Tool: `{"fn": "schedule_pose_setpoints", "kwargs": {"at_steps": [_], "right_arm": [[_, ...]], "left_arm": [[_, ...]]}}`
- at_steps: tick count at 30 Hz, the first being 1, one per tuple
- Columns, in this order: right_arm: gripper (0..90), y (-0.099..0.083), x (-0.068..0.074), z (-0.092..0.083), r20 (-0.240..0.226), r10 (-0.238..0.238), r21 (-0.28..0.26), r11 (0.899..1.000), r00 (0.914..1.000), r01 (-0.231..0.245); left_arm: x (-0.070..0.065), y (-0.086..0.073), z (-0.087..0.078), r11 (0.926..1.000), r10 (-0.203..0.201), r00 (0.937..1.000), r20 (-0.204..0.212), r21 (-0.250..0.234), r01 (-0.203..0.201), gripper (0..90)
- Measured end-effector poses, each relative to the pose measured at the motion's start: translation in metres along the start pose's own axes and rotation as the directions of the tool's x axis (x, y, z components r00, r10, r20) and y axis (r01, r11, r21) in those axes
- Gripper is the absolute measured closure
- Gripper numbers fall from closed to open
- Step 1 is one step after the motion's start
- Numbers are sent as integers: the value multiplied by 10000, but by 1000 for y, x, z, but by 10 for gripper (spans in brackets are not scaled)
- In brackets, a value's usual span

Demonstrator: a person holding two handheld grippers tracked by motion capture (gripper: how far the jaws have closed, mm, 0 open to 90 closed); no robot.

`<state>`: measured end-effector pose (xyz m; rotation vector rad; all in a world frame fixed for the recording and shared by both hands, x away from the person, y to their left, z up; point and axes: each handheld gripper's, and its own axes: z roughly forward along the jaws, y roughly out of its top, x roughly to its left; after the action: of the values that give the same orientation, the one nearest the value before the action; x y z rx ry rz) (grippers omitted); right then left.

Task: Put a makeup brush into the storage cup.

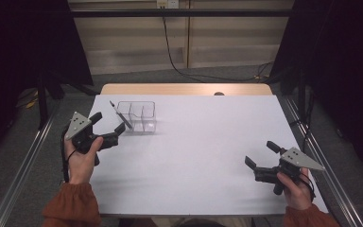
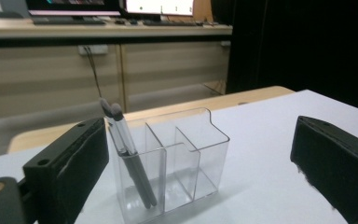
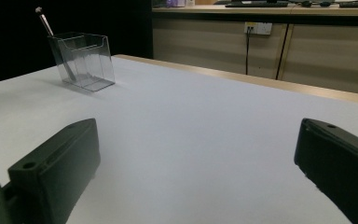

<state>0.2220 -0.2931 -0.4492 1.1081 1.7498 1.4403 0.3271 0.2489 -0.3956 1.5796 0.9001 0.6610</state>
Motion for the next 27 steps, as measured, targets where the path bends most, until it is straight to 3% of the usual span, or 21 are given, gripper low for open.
{"fn": "schedule_pose_setpoints", "kwargs": {"at_steps": [1, 7, 13, 20, 22, 27], "right_arm": [[0, 0, 0, 0, -17, -5, 2, 10000, 10000, 5], [0, 0, 1, -1, -13, -40, -27, 10000, 10000, 40], [0, 0, 1, -1, 7, -42, -4, 10000, 10000, 42], [0, 0, 1, -2, 27, -40, -7, 10000, 10000, 40], [0, 0, 0, -3, 36, -93, -15, 10000, 9999, 93], [0, -1, 0, -4, 68, -55, -24, 10000, 10000, 55]], "left_arm": [[-1, -2, -2, 9999, -122, 9999, 75, 45, 121, 41], [-9, -14, -16, 9996, 283, 9996, 39, 10, -283, 41], [-13, -22, -29, 9996, 276, 9996, 0, 66, -276, 41], [-19, -31, -38, 9997, 132, 9996, 257, 209, -138, 41], [-21, -33, -41, 9993, 285, 9991, 326, 233, -293, 41], [-26, -36, -47, 9994, 246, 9986, 464, 226, -257, 39]]}}
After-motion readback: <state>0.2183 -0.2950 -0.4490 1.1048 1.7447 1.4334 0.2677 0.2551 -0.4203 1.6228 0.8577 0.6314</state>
